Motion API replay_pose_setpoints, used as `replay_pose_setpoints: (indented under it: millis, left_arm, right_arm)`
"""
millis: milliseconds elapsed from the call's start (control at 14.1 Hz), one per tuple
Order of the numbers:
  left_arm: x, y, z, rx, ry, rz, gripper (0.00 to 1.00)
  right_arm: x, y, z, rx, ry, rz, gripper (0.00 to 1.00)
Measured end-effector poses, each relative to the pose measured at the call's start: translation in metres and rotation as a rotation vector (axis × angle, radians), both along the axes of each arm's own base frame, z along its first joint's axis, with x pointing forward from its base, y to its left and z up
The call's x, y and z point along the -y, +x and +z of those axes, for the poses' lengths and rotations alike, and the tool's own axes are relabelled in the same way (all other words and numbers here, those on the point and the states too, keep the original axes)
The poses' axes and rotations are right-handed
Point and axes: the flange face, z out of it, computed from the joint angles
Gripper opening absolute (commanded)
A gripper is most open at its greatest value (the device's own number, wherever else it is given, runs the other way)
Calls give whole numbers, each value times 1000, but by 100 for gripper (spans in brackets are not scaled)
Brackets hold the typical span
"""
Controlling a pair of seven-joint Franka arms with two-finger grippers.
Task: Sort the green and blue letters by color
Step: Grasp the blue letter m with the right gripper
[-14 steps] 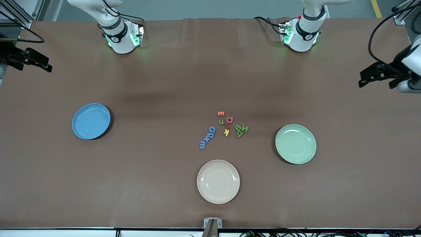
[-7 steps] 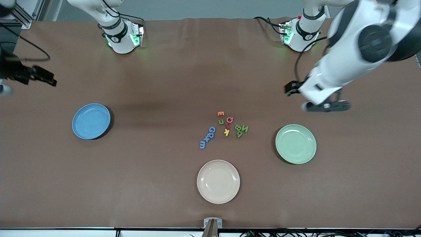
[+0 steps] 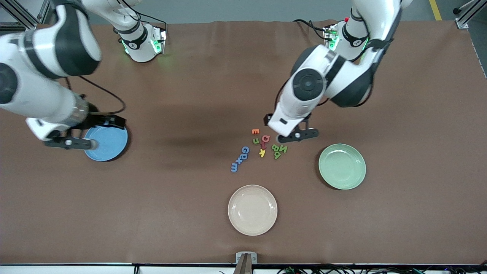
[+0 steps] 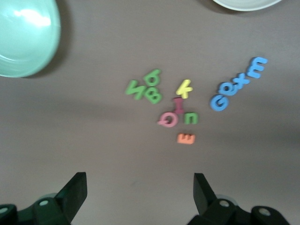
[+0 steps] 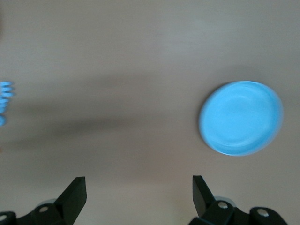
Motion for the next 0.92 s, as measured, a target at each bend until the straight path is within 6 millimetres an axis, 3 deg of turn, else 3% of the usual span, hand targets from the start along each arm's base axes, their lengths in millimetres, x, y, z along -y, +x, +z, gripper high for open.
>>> replay_pose_setpoints:
  millis: [213,356,498,569,711,925]
  left_arm:
    - [32,-3,-56,25,-18,51,100]
    - [41,0,-83,47,-44,63,100]
    - [50,0,-104,67,-70,70,99]
    - [56,-1,-114,75,-79,77,95]
    - [64,-6,-130,79,-86,73,86]
    - [72,-13,-150,71,-73,64,70]
  right_arm:
    - [-67,23,-70,62,64,15,91]
    - [-109,27,-124,63,58,-12,74]
    - [-157,27,-166,58,47,-17,64]
    - [-181,28,-180,65,47,-20,61]
    - [-210,37,-199,102,60,-22,57]
    - [-222,52,-224,155,82,-28,56]
